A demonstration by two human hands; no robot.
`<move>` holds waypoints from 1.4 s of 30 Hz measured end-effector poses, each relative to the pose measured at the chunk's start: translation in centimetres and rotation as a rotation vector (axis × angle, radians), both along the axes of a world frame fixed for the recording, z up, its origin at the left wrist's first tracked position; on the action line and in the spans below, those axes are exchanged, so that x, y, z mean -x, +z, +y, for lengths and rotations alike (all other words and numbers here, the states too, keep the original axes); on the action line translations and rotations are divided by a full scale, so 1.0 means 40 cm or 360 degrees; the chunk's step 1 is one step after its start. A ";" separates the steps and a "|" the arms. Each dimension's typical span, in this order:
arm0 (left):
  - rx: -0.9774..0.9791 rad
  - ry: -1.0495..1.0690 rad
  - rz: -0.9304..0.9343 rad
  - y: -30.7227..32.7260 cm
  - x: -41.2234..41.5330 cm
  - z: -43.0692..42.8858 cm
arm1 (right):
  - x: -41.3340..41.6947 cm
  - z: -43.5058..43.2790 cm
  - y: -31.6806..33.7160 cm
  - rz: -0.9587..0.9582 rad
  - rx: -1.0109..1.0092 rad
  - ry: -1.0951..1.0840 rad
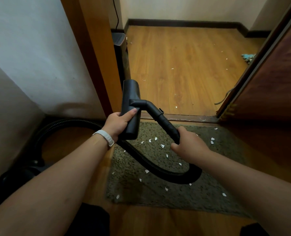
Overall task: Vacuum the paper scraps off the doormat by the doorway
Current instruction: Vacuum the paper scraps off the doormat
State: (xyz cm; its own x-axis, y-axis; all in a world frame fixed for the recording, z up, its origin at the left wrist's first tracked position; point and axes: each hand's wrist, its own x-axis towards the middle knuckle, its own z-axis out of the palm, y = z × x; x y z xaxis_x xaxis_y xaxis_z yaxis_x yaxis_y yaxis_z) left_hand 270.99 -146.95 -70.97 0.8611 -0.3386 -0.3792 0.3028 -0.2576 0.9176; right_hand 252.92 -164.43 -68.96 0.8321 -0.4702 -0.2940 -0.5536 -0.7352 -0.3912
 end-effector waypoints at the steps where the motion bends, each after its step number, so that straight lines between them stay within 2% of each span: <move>1: -0.0005 0.0005 -0.0009 -0.005 0.000 0.003 | -0.003 0.000 -0.005 -0.0016 0.0000 -0.0013; 6: -0.0150 -0.0058 -0.0107 -0.022 -0.008 0.031 | -0.020 0.009 -0.003 -0.0107 -0.0084 -0.0050; 13: -0.0327 -0.0136 -0.0288 0.050 -0.019 0.132 | -0.066 0.055 0.020 -0.0198 -0.0048 0.0027; 18: -0.0747 -0.0350 -0.0648 0.081 -0.005 0.325 | -0.104 0.136 0.039 -0.0179 0.0142 0.0232; 22: -0.0941 -0.0362 -0.0790 0.062 0.020 0.515 | -0.138 0.213 0.055 -0.0172 0.0199 0.0409; 26: -0.1069 -0.0298 -0.0748 0.038 0.048 0.666 | -0.176 0.296 0.078 -0.0189 0.0260 0.0548; 33: -0.1245 -0.0014 -0.0758 -0.031 0.142 0.890 | -0.226 0.440 0.081 -0.0234 0.0175 0.0722; 35: -0.1320 -0.0039 -0.0744 -0.059 0.173 0.950 | -0.233 0.481 0.072 -0.0232 0.0129 0.0748; 39: -0.1504 -0.0098 -0.0895 -0.108 0.221 1.021 | -0.238 0.542 0.052 -0.0200 0.0103 0.0767; 42: -0.1476 -0.0049 -0.0638 -0.155 0.238 1.066 | -0.239 0.569 0.045 -0.0190 0.0105 0.0774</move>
